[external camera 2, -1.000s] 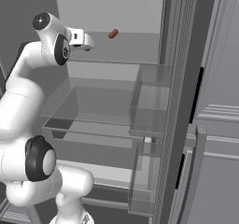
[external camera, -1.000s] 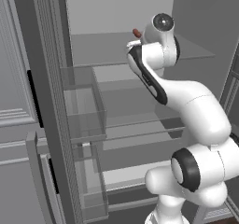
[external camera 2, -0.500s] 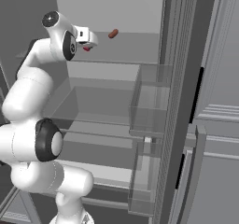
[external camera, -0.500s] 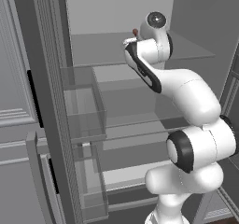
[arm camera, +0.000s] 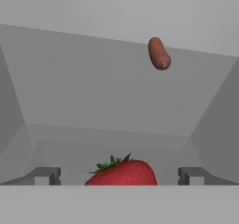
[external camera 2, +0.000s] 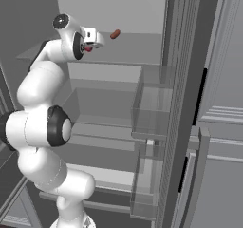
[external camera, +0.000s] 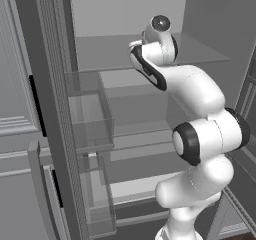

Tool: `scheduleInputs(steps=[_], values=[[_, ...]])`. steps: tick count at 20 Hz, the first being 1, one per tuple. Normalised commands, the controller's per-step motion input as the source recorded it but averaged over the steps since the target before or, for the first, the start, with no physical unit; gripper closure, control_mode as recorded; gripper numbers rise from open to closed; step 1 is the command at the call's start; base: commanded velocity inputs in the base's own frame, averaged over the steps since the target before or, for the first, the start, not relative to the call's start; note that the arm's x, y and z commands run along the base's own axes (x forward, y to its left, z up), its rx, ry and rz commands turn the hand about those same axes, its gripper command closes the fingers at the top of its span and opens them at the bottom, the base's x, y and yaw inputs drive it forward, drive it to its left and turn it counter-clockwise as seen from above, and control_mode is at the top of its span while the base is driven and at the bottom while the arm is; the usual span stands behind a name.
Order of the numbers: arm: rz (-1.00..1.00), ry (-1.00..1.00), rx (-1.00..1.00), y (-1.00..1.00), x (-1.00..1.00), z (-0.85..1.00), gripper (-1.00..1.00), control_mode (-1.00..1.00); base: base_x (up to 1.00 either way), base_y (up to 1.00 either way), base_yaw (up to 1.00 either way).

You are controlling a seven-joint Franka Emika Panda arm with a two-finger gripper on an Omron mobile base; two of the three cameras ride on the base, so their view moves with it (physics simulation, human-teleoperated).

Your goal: Take the strawberry from the fridge and place it on top of the pancake, located on the dining counter.

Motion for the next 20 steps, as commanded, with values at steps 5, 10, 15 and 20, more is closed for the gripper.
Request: scheduleInputs(steps=[5, 10, 15, 20], values=[[0.0, 0.0, 0.0, 0.0, 0.15, -0.06, -1.0, -1.0, 0.0, 0.0, 0.0], [0.0, 0.0, 0.0, 0.0, 0.05, -0.2, -1.0, -1.0, 0.0, 0.0, 0.0], [0.0, 0.0, 0.0, 0.0, 0.04, -0.35, 1.0, -1.0, 0.0, 0.0, 0.0], [0.0, -0.02, 0.0, 0.0, -0.16, -0.24, 1.0, -1.0, 0.0, 0.0, 0.0]])
